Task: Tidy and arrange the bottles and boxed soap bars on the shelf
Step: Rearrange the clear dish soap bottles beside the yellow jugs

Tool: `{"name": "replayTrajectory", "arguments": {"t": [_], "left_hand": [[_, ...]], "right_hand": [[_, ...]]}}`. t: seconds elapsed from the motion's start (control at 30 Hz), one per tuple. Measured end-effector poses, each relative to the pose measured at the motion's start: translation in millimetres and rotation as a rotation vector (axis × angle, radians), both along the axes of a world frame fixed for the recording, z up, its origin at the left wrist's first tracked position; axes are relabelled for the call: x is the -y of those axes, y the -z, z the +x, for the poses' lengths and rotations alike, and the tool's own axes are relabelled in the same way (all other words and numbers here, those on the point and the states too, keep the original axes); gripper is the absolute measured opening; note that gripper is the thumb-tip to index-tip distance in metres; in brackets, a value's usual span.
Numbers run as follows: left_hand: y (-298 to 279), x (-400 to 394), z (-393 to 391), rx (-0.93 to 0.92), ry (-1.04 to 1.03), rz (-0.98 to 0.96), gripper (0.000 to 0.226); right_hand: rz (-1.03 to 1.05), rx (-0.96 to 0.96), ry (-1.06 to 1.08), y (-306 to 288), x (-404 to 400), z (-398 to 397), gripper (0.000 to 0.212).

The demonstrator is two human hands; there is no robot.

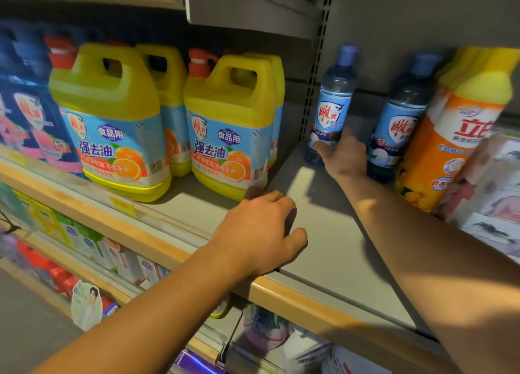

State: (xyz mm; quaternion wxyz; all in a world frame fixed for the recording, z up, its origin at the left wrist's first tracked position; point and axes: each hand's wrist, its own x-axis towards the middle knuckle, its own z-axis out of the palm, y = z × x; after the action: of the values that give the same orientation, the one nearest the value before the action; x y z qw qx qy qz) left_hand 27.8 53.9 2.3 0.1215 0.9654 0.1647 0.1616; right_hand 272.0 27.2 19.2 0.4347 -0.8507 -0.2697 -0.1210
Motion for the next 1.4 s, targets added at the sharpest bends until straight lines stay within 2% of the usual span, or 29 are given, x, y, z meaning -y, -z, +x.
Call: {"name": "replayTrajectory", "arguments": {"t": [0.3,0.53,0.67,0.77,0.87,0.97,1.17,1.23,1.3,1.33,1.4], "left_hand": [[2.4,-1.2,0.3,0.013,0.005,0.005,0.044],[1.7,-1.2,0.1,0.018,0.008,-0.007,0.046],[0.0,-0.3,-1.3,0.009,0.003,-0.015,0.046],[-2.0,1.3,-2.1,0.015,0.007,-0.011,0.039],[-3.6,2.4,-2.3,0.042,0.010,0.022,0.032],[-6.0,4.7,3.1,0.110,-0.028,0.019,0.029],[-27.8,15.7,48.5,0.237,-0.001,-0.132,0.035],[-34.2,18.0,74.0,0.277,0.020,-0.174,0.030],[-41.0,19.4,102.2,0.312,0.028,-0.356,0.028],[-45.0,20.2,117.4,0.300,0.009,-0.414,0.033],[-49.7,17.7,148.0,0.287,-0.001,-0.411,0.043]], "right_hand": [[-0.042,-0.003,-0.052,-3.1,-1.5,1.5,0.049],[-0.132,-0.141,-0.105,-6.2,9.6,-7.5,0.053],[-0.122,-0.131,-0.211,-0.9,39.0,-38.2,0.049],[-0.135,-0.142,-0.234,1.7,72.2,-66.4,0.055],[-0.161,-0.074,-0.276,2.2,112.3,-85.8,0.048],[-0.298,0.031,-0.274,5.2,152.2,-94.7,0.042],[-0.536,0.132,-0.323,12.9,194.9,-95.2,0.045],[-0.519,0.127,-0.305,16.5,198.9,-92.9,0.046],[-0.493,0.138,-0.286,19.7,198.4,-91.7,0.045],[-0.480,0.142,-0.279,20.8,198.0,-90.7,0.044],[-0.460,0.140,-0.277,22.0,197.7,-88.9,0.044]]}}
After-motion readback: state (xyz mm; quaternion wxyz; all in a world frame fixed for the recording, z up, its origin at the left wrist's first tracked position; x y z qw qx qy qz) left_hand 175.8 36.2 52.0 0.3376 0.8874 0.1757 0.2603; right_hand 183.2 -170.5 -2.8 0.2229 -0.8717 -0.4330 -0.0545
